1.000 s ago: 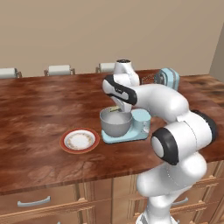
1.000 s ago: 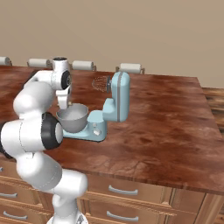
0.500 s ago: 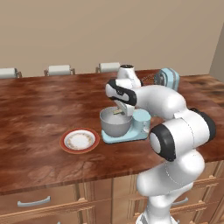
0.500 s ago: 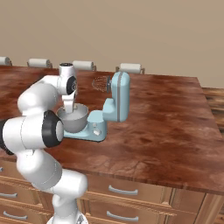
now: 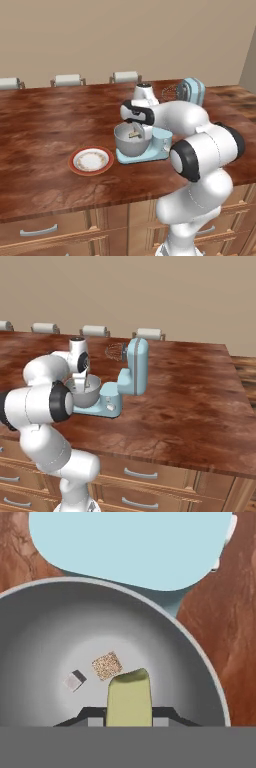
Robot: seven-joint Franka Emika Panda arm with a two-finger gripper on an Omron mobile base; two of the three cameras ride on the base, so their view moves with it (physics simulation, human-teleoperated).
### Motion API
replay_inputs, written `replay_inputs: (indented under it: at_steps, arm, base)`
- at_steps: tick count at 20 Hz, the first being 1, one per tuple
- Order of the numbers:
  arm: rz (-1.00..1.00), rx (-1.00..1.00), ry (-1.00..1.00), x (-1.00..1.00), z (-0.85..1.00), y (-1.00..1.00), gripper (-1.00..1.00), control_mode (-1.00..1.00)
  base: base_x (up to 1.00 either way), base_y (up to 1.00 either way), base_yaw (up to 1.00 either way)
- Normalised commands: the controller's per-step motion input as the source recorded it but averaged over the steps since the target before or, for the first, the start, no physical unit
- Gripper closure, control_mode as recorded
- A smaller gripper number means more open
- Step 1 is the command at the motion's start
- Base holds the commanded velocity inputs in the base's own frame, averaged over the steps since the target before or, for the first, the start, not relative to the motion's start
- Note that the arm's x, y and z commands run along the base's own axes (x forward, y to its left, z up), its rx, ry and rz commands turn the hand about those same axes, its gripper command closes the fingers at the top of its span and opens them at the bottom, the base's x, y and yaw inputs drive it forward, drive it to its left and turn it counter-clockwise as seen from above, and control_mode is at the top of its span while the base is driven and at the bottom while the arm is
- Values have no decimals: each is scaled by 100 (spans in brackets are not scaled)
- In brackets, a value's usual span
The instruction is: Add butter and sugar cubes to the stand mixer bowl and then turn on the stand mixer to begin making frosting.
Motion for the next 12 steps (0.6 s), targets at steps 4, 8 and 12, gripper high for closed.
replay_inputs:
  at_steps: [4,8,12]
  arm:
    - [-1,0,0,22,-29,8,100,-100]
    - [-1,0,0,24,-29,12,100,-100]
    - [0,0,0,27,-26,10,100,-100]
  base:
    - [0,0,0]
    - [0,0,0]
    - [0,0,0]
